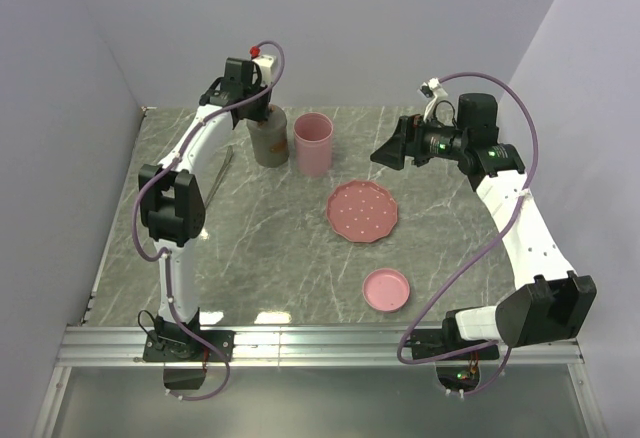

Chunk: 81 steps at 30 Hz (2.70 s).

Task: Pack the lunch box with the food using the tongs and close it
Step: Put the lid back on the lunch box, then pick up the lid of the lunch box with the right arm

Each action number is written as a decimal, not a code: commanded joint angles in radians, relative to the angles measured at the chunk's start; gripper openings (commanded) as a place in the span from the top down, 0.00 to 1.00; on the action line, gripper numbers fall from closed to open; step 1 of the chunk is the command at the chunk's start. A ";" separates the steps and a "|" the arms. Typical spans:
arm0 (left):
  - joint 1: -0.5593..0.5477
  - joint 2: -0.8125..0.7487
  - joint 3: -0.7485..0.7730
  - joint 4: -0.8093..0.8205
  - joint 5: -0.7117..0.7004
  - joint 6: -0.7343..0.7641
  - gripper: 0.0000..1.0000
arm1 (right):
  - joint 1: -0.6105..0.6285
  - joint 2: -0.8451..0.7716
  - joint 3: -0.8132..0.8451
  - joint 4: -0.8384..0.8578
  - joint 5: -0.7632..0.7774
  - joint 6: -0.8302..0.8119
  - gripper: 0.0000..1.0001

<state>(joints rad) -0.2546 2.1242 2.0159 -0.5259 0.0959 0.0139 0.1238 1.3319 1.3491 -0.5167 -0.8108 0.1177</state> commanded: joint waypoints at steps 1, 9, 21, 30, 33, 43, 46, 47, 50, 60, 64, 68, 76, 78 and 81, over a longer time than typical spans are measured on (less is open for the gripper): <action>-0.012 0.008 -0.036 -0.060 0.013 -0.008 0.98 | -0.010 0.009 0.008 0.020 -0.021 0.000 0.00; 0.006 0.000 -0.065 -0.068 0.051 -0.063 0.98 | -0.019 0.004 0.012 0.011 -0.034 0.003 0.00; 0.026 -0.006 -0.146 -0.063 0.068 -0.055 0.92 | -0.030 0.015 0.022 0.009 -0.048 0.008 0.00; 0.026 0.003 -0.022 -0.111 0.059 -0.025 0.73 | -0.030 0.010 0.031 -0.008 -0.050 0.004 0.00; 0.026 -0.010 0.006 -0.118 0.062 -0.026 0.66 | -0.029 0.003 0.038 -0.019 -0.041 -0.009 0.00; 0.031 -0.017 0.156 -0.135 0.062 0.023 0.46 | -0.030 -0.013 0.091 -0.175 0.004 -0.140 0.00; 0.037 -0.033 0.184 -0.122 0.073 0.015 0.44 | -0.032 -0.016 0.117 -0.255 0.019 -0.251 0.00; 0.040 -0.044 0.187 -0.117 0.077 0.018 0.43 | -0.032 -0.020 0.130 -0.317 0.024 -0.321 0.00; 0.055 -0.110 0.161 -0.079 0.128 0.021 0.30 | -0.032 -0.049 0.119 -0.441 0.044 -0.476 0.00; 0.120 -0.513 -0.294 0.079 0.482 0.052 0.19 | -0.029 -0.210 -0.024 -0.648 0.225 -0.725 0.00; 0.117 -0.671 -0.501 0.081 0.724 0.181 0.21 | -0.030 -0.253 -0.082 -0.658 0.223 -0.693 0.00; 0.071 -0.866 -0.765 0.054 0.854 0.372 0.22 | -0.032 -0.255 -0.111 -0.671 0.173 -0.635 0.00; -0.214 -1.054 -1.011 -0.026 0.795 0.810 0.21 | -0.033 -0.252 -0.091 -0.620 0.108 -0.504 0.00; -0.334 -1.023 -1.026 -0.033 0.782 0.843 0.22 | -0.036 -0.249 -0.077 -0.603 0.096 -0.472 0.00; -0.525 -0.966 -1.049 -0.005 0.730 0.876 0.24 | -0.049 -0.252 -0.071 -0.565 0.078 -0.420 0.00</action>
<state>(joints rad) -0.6357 1.1252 0.9909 -0.5602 0.8379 0.7708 0.0917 1.0893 1.2304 -1.1522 -0.6888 -0.3820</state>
